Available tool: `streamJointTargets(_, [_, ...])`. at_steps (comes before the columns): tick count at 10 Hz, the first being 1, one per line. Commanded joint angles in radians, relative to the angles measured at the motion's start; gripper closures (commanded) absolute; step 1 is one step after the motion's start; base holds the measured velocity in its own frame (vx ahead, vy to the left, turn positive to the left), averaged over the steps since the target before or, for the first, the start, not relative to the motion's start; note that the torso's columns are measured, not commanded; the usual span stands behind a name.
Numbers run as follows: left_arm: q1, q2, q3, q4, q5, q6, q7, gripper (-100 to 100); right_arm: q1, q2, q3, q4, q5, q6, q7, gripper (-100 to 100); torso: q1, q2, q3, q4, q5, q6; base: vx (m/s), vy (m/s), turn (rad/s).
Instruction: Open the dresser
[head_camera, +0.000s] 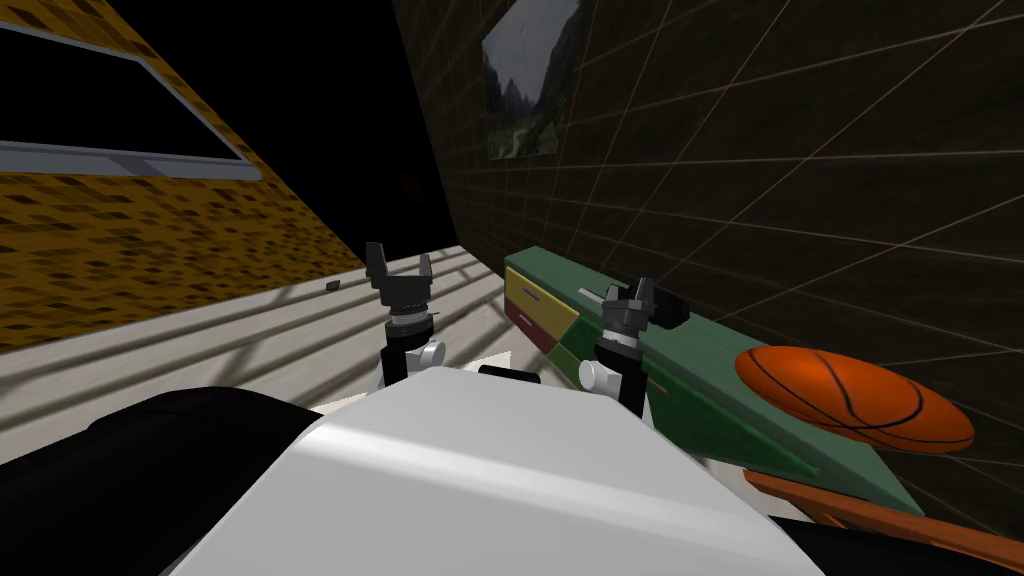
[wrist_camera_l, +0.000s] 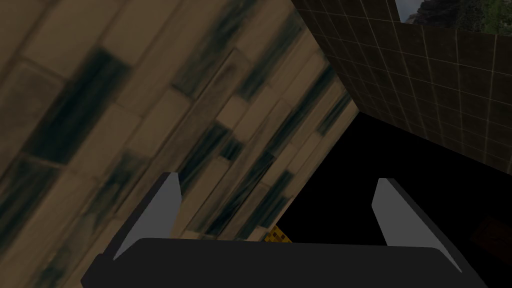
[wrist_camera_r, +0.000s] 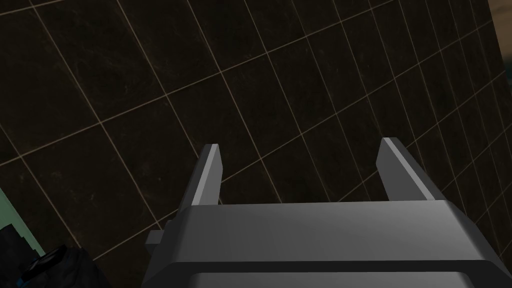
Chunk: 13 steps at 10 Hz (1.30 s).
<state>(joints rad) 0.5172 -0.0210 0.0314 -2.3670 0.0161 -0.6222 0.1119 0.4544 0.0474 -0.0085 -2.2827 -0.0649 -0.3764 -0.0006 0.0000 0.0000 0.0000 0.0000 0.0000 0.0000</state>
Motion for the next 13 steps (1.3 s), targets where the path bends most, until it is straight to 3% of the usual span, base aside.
streamJointTargets(1, [0.000, 0.000, 0.000, 0.000, 0.000, 0.000, 0.000, 0, 0.000, 0.000, 0.000, 0.000, 0.000, 0.000, 0.000, 0, 0.000, 0.040, -0.082, 0.041, 0.000, 0.000, 0.000, 0.000, 0.000])
streamJointTargets(9, [0.000, 0.000, 0.000, 0.000, 0.000, 0.000, 0.000, 0, 0.000, 0.000, 0.000, 0.000, 0.000, 0.000, 0.000, 0, 0.000, 0.618, -1.234, 0.617, 0.000, 0.000, 0.000, 0.000, 0.000])
streamJointTargets(10, [0.000, 0.000, 0.000, 0.000, 0.000, 0.000, 0.000, 0, 0.002, -0.049, -0.004, 0.004, 0.005, -0.002, 0.013, -100, 0.000, 0.691, -1.382, 0.691, 0.000, 0.000, 0.024, 0.013, -0.013])
streamJointTargets(13, [0.000, 0.000, 0.000, 0.000, 0.000, 0.000, 0.000, 0, 0.011, -0.139, -0.020, 0.020, 0.028, -0.009, 0.067, -100, 0.001, 0.735, -1.476, 0.736, 0.000, 0.000, 0.063, 0.044, -0.030])
